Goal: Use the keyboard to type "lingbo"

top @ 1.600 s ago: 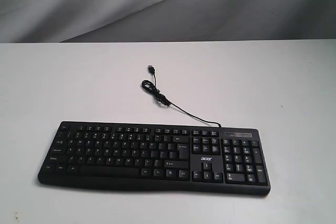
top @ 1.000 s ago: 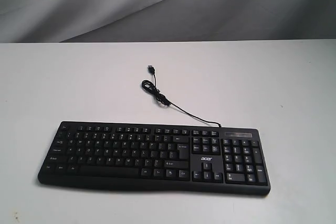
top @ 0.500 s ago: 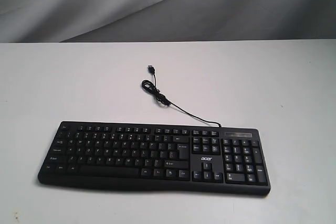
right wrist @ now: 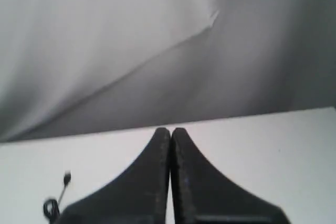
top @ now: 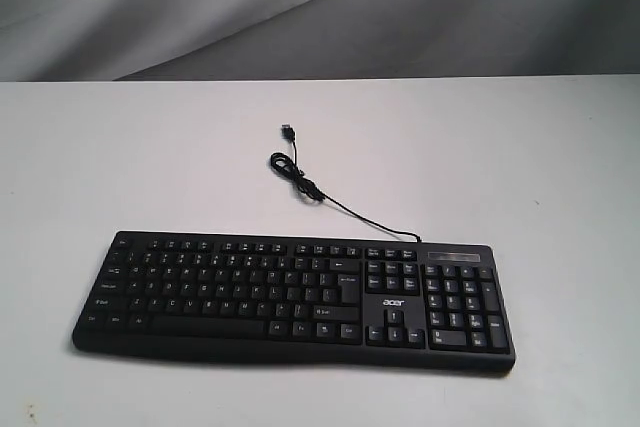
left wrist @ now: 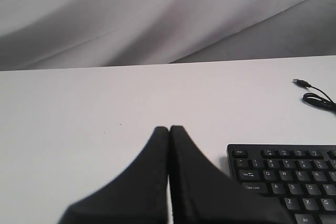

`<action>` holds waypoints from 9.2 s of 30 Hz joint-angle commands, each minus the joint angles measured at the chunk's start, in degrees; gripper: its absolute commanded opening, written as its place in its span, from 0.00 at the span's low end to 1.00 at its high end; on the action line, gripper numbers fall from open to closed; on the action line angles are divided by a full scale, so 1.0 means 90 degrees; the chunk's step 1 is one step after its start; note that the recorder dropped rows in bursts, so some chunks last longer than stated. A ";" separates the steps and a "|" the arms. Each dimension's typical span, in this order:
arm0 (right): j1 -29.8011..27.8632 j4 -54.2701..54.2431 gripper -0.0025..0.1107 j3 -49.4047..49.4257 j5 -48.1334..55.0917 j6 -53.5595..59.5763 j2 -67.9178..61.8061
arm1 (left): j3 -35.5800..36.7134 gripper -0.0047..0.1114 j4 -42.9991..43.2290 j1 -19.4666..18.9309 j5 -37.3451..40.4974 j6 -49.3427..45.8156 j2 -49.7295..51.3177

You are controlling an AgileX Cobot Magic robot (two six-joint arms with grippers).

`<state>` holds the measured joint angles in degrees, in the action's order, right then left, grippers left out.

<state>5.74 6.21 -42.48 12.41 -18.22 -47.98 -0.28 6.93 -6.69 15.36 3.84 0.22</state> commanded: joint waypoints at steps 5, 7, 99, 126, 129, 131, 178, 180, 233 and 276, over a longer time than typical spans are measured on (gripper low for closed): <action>0.1721 -0.1044 0.02 -0.2453 0.2075 0.3461 -0.4120 | 0.0031 0.04 -0.0024 -0.0007 -0.0038 0.0013 -0.0024; 0.2152 -0.2265 0.02 -0.2688 0.2075 0.5191 -0.4899 | 0.0031 0.04 -0.0024 -0.0007 -0.0038 0.0013 -0.0024; 0.4006 -0.5379 0.02 -0.3519 0.1355 0.9090 -0.7809 | 0.0031 0.04 -0.0024 -0.0007 -0.0038 0.0013 0.0087; 0.3939 -0.5233 0.02 -0.3519 0.1200 0.8951 -0.8115 | 0.0031 0.04 -0.0024 -0.0007 -0.0038 0.0013 0.0087; 0.3939 -0.5233 0.02 -0.3519 0.1179 0.8931 -0.8105 | 0.0031 0.04 -0.0024 -0.0007 -0.0038 0.0013 0.0087; 0.3939 -0.5184 0.02 -0.3519 0.1210 0.8931 -0.7939 | 0.0031 0.04 -0.0024 -0.0007 -0.0038 0.0013 0.0087; 0.4529 -0.5267 0.02 -0.3519 0.1210 0.8964 -0.8021 | 0.0031 0.04 -0.0024 -0.0007 -0.0038 0.0013 0.0194; 0.4529 -0.5255 0.02 -0.3519 0.1135 0.8964 -0.7927 | 0.0031 0.04 -0.0024 -0.0007 -0.0038 0.0013 0.0194; 0.4467 -0.4843 0.02 -0.4544 0.1822 0.8469 -0.8362 | 0.0031 0.04 -0.0024 -0.0007 -0.0038 0.0013 0.0211; 0.4482 -0.4924 0.02 -0.4327 0.2050 0.8467 -0.8397 | 0.0031 0.04 -0.0024 -0.0007 -0.0038 0.0013 0.0211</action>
<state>46.33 -37.82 -81.67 31.08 57.87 -123.75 -0.28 6.93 -6.69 15.36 3.84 1.80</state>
